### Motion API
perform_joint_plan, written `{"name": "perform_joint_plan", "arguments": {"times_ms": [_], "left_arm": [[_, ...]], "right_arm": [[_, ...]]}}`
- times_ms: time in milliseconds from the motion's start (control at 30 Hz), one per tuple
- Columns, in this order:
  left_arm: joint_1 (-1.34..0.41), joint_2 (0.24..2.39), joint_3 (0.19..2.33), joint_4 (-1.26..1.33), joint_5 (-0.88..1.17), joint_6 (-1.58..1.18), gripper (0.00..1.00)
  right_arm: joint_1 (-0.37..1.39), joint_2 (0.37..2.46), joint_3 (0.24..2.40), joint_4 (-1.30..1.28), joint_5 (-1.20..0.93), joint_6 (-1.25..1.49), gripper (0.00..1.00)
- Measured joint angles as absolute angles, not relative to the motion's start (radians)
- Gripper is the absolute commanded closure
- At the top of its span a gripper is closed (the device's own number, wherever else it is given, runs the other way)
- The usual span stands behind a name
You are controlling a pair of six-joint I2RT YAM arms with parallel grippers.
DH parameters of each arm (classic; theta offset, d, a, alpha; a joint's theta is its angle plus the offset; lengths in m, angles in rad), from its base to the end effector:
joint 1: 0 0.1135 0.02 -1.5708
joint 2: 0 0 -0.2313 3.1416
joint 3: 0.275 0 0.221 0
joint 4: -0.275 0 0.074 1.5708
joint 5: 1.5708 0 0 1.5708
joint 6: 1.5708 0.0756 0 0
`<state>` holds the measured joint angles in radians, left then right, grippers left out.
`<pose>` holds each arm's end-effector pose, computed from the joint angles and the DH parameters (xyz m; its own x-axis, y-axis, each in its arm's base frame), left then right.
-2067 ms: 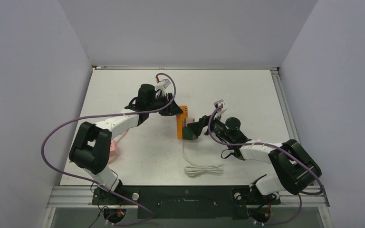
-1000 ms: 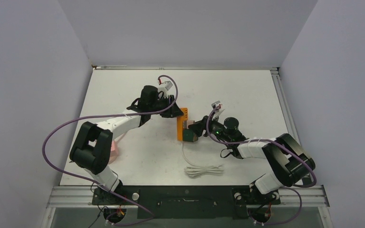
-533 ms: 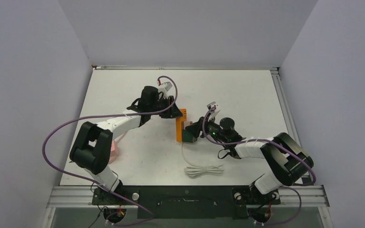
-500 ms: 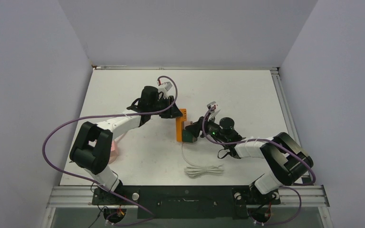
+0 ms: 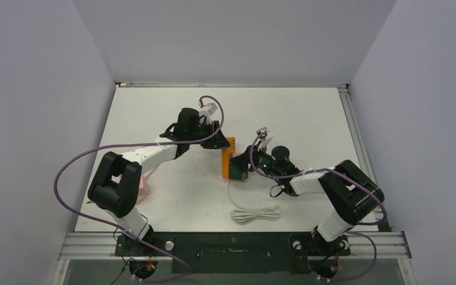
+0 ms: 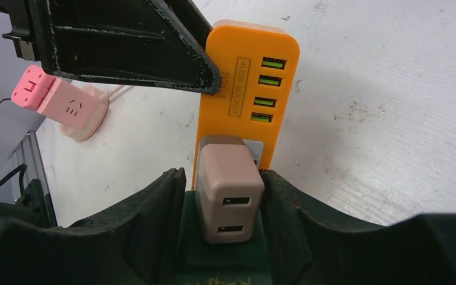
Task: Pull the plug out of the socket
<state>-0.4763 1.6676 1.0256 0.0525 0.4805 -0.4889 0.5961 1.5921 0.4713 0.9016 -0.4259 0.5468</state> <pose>0.3091 -0.1988 0.1860 -0.7875 -0.0623 -0.6132 0.4284 0.6599 -0.6173 0.2398 0.2004 0.1483 -0.5931 0.1699 -0.7870 -0.6282 0.5138 0.5843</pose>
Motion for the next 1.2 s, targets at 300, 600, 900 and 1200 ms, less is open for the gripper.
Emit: {"name": "perform_joint_plan", "arguments": {"times_ms": [300,600,900,1200], "left_arm": [[-0.476,1.672,1.026,0.065,0.516,-0.488,1.00],[-0.476,1.672,1.028,0.067,0.522,-0.484,1.00],[-0.477,1.672,1.028,0.065,0.520,-0.471,1.00],[-0.479,1.672,1.028,0.064,0.503,-0.467,1.00]], "right_arm": [[0.576,1.621,0.471,0.971,-0.488,0.591,0.73],[0.571,1.621,0.471,0.971,-0.498,0.595,0.92],[0.571,1.621,0.471,0.956,-0.466,0.596,0.95],[0.571,1.620,0.471,0.947,-0.444,0.614,0.95]]}}
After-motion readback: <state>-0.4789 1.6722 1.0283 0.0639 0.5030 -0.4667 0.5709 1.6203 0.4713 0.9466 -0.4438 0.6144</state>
